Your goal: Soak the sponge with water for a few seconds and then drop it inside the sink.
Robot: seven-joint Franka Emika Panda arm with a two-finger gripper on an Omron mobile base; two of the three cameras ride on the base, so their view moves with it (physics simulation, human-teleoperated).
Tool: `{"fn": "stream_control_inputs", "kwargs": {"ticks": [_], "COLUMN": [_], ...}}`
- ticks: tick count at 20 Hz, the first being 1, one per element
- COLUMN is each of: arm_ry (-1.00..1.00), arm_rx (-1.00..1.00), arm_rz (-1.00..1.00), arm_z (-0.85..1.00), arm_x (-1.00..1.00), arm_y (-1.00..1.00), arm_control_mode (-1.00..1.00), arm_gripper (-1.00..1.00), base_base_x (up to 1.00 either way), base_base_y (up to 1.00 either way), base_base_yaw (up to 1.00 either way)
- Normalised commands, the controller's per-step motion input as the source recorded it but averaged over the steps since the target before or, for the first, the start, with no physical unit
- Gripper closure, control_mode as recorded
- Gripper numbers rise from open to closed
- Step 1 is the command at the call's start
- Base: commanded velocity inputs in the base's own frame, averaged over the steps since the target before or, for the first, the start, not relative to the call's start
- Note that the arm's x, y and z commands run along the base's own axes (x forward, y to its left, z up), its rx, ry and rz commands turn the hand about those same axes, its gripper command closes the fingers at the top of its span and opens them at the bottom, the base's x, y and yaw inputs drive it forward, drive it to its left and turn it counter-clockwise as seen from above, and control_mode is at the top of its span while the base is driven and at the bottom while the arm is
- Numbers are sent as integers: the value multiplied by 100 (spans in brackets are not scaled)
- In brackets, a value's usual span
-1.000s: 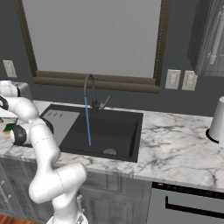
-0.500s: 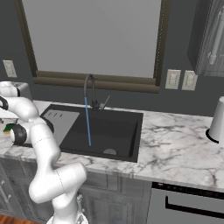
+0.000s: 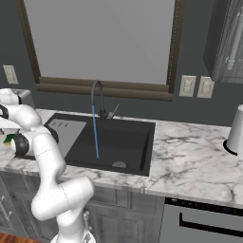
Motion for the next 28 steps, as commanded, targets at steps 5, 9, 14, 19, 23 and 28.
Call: {"fn": "stream_control_inputs", "kwargs": {"ticks": [5, 9, 14, 19, 23, 28], "arm_ry": [0, 0, 0, 0, 0, 0], "arm_rx": [-2, -1, 0, 0, 0, 0], "arm_rz": [0, 0, 0, 0, 0, 0], "arm_z": [-9, -12, -11, -7, -10, -22], "arm_x": [0, 0, 0, 0, 0, 0], "arm_y": [0, 0, 0, 0, 0, 0], "arm_control_mode": [-100, -100, -100, -100, -100, -100], "arm_gripper": [-100, -100, -100, -100, -100, -100], "base_base_x": [0, 0, 0, 0, 0, 0], "base_base_y": [0, 0, 0, 0, 0, 0], "base_base_yaw": [0, 0, 0, 0, 0, 0]}}
